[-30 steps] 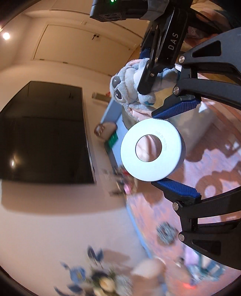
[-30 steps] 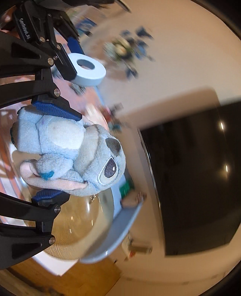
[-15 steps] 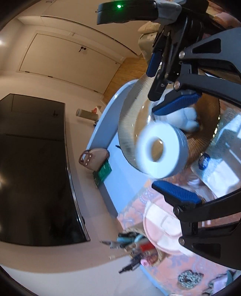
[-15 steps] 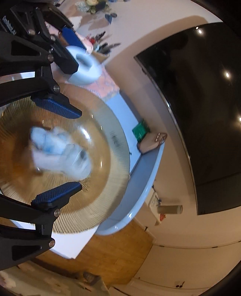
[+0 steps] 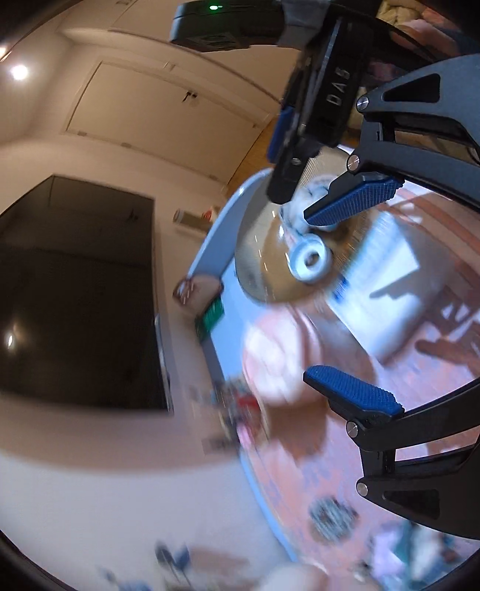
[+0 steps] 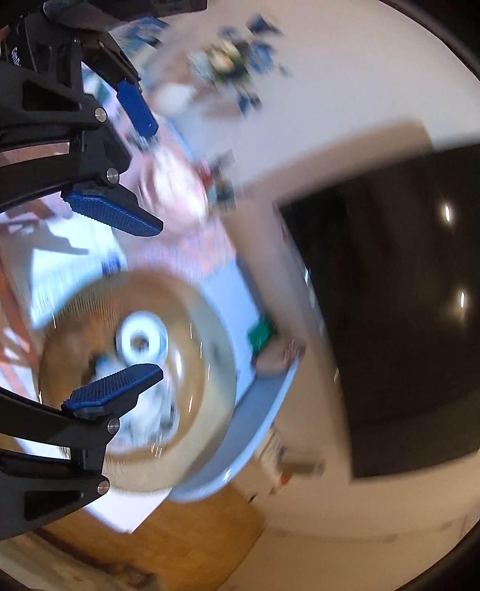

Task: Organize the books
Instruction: 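Carry tape roll and Stitch plush to the glass bowl and release both, then grasp the pink packet with the left tool while the right tool grasps the checked scrunchie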

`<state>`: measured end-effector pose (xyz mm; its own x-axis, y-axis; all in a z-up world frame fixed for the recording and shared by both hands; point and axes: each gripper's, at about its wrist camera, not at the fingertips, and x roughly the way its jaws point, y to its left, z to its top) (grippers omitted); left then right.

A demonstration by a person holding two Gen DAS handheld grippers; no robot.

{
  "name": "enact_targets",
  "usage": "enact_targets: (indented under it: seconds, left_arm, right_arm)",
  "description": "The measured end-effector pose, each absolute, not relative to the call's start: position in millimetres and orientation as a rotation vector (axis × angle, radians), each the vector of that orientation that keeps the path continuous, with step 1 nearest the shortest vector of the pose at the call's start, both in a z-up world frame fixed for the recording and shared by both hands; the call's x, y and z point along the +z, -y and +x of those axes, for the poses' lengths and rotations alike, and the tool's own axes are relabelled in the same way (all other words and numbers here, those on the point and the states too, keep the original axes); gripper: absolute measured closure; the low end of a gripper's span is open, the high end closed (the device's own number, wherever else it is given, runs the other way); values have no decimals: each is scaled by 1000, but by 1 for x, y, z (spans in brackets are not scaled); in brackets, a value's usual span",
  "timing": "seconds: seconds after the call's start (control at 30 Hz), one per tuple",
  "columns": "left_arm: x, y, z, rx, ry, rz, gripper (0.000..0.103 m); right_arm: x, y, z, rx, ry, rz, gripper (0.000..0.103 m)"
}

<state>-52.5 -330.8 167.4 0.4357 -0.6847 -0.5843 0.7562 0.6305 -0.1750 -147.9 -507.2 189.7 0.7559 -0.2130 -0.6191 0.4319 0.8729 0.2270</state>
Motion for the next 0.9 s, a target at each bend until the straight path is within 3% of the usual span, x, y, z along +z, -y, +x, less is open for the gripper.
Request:
enact_targets:
  seconds: [0.57,0.9]
  left_arm:
    - [144,5,-31,-284,-706,-56,26]
    - [129,-37,31,-206,-738,2,26]
  right_arm:
    - [154,294,-56,117,-792,162,33]
    - [134,270,29,116,-877,167,33]
